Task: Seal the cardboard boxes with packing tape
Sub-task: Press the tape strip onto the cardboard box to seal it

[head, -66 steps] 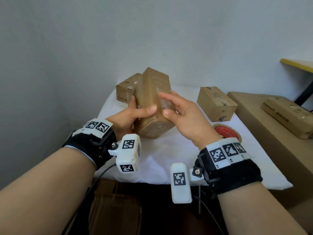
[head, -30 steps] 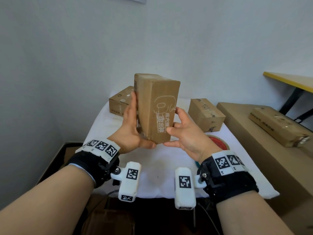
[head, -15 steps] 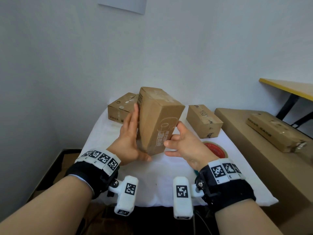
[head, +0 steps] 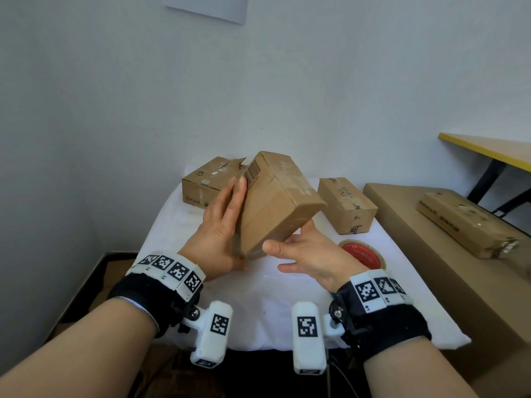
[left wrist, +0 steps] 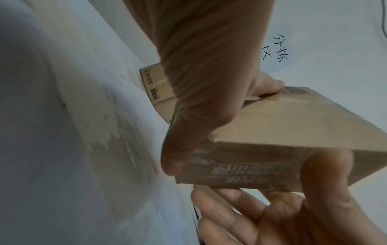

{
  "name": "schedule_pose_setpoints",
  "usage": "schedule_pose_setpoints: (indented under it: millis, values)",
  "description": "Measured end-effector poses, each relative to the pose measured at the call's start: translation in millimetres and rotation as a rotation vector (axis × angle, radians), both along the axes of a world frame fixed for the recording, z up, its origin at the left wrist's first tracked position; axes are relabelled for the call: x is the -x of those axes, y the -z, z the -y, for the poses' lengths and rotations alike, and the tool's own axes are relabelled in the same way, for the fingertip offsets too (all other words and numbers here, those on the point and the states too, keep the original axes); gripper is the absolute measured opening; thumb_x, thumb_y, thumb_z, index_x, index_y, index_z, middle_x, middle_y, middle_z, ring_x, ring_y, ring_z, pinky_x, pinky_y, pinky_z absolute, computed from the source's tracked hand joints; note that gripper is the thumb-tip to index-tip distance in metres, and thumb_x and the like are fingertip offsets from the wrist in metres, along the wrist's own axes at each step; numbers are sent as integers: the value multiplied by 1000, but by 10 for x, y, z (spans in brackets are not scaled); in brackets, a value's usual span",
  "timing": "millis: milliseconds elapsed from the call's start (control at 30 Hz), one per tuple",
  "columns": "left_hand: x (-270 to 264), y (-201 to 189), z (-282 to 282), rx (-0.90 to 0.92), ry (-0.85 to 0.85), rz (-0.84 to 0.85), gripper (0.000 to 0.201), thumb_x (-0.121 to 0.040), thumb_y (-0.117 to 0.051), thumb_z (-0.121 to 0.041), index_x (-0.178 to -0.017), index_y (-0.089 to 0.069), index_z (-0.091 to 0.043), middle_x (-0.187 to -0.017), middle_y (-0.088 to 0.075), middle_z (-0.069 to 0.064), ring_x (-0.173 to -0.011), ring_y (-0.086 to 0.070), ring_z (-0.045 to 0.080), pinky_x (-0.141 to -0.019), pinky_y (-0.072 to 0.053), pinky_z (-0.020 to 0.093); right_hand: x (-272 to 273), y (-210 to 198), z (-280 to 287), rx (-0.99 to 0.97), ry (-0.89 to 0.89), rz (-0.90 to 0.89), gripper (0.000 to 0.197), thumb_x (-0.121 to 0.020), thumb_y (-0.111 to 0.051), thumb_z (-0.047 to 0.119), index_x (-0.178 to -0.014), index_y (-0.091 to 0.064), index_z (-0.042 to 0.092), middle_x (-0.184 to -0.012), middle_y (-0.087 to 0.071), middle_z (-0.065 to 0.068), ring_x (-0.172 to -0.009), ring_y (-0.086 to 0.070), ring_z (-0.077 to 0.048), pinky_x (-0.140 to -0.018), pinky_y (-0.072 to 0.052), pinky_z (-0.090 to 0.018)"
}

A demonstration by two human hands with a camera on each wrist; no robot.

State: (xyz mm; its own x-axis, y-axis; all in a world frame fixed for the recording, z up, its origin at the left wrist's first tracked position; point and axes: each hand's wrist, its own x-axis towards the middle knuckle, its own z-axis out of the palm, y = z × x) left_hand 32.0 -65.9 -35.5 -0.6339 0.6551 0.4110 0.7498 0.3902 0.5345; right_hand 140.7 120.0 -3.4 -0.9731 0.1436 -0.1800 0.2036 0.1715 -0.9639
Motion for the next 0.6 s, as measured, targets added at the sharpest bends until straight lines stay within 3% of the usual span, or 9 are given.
schedule_pose_setpoints:
  millis: [100,167,233,300,367,400,467,533,600]
  values:
    - [-4,0,-8,-5,41,-12,160,-50,-97,-26,-144,28,-55,-159,21,-23,-150,5,11,-119,-16,39,7,-4,-2,39,60,14,108,-53,-89,53,-136,-20,42,-133,-62,3,-119,-63,-23,-102,-53,-48]
    - [-5,-9,-11,-35,60,37,157,-52,-97,-31,-145,28,-54,-157,12,-25,-146,2,3,-119,-15,37,21,9,-14,43,104,20,102,-58,-90,49,-134,-23,39,-131,-63,0,-114,-65,-26,-102,-54,-48]
    - [17,-22,-15,-82,57,101,148,-61,-94,-36,-147,25,-53,-155,-4,-20,-146,-7,3,-120,-16,38,35,34,-29,44,160,14,94,-68,-91,43,-133,-24,38,-127,-64,1,-110,-67,-27,-102,-54,-47]
    - [27,-48,-26,-138,27,196,130,-70,-87,-41,-154,11,-47,-150,-21,-17,-144,-24,12,-119,-26,41,36,48,-49,55,252,-22,90,-76,-86,46,-139,-21,44,-123,-64,3,-106,-69,-28,-99,-56,-46]
    - [1,-100,-26,-219,0,354,104,-78,-82,-41,-157,-17,-39,-142,-36,-14,-129,-44,9,-108,-45,39,43,57,-74,83,353,-56,95,-81,-78,57,-151,-16,44,-129,-63,-2,-104,-71,-28,-89,-60,-45]
    - [-27,-126,-23,-255,4,428,88,-81,-80,-39,-154,-30,-38,-138,-42,-14,-121,-50,7,-101,-51,36,54,63,-87,93,397,-67,95,-82,-74,61,-154,-15,41,-134,-60,-4,-105,-70,-27,-86,-61,-46]
    - [-81,-152,-21,-280,31,511,62,-86,-76,-32,-139,-47,-46,-131,-50,-14,-109,-56,4,-89,-52,25,79,83,-106,73,450,-69,90,-83,-68,68,-154,-21,38,-140,-55,-4,-111,-67,-25,-88,-60,-51]
    - [-101,-159,-14,-284,69,571,48,-91,-71,-27,-122,-51,-56,-123,-58,-17,-101,-61,6,-84,-50,22,107,118,-123,18,452,-56,84,-83,-64,73,-150,-29,38,-141,-54,-3,-115,-64,-24,-92,-59,-52]
    - [-101,-156,-8,-272,93,639,43,-94,-67,-24,-114,-50,-58,-116,-62,-22,-94,-65,5,-84,-54,27,112,133,-128,-28,435,-44,84,-79,-64,75,-147,-33,37,-140,-54,0,-119,-61,-23,-99,-55,-51]
